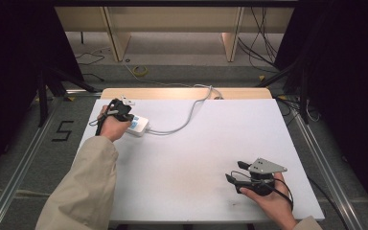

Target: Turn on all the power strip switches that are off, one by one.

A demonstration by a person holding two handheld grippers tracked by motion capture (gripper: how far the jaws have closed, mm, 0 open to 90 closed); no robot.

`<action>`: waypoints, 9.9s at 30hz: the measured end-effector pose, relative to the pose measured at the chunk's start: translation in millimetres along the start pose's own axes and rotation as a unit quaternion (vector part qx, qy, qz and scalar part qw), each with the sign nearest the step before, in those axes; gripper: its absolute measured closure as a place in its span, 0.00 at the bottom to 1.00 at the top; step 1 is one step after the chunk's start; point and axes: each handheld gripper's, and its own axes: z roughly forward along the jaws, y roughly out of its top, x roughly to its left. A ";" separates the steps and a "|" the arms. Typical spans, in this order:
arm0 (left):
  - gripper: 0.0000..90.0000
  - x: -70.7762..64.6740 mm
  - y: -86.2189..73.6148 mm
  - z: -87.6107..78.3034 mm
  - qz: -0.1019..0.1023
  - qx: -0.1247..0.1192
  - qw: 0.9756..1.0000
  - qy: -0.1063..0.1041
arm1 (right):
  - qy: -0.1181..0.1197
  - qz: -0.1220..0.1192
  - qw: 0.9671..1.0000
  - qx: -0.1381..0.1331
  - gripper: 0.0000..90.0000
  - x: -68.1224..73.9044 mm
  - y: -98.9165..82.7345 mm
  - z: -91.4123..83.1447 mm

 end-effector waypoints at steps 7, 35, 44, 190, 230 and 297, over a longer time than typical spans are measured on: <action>1.00 -0.4 4.0 6.3 0.001 0.005 1.000 -0.003 | -0.001 0.002 1.000 0.000 0.37 -0.7 -0.4 -0.6; 1.00 2.6 12.1 32.5 -0.031 0.006 0.999 -0.006 | 0.001 0.000 1.000 0.000 0.37 -0.3 -0.2 -1.8; 1.00 7.8 9.3 35.8 -0.039 0.009 0.999 -0.003 | 0.003 -0.001 1.000 -0.001 0.37 0.1 -0.2 -1.6; 0.99 61.6 -6.1 39.2 -0.046 0.012 0.997 0.067 | 0.005 -0.003 1.000 0.007 0.37 0.2 -1.4 -0.8; 1.00 63.5 -8.2 48.7 -0.053 0.017 0.997 0.052 | 0.004 -0.006 1.000 0.008 0.37 0.6 -1.9 -0.7; 1.00 70.3 -6.3 50.4 -0.080 0.040 0.995 0.034 | 0.005 -0.016 1.000 0.009 0.37 2.0 -2.9 -3.0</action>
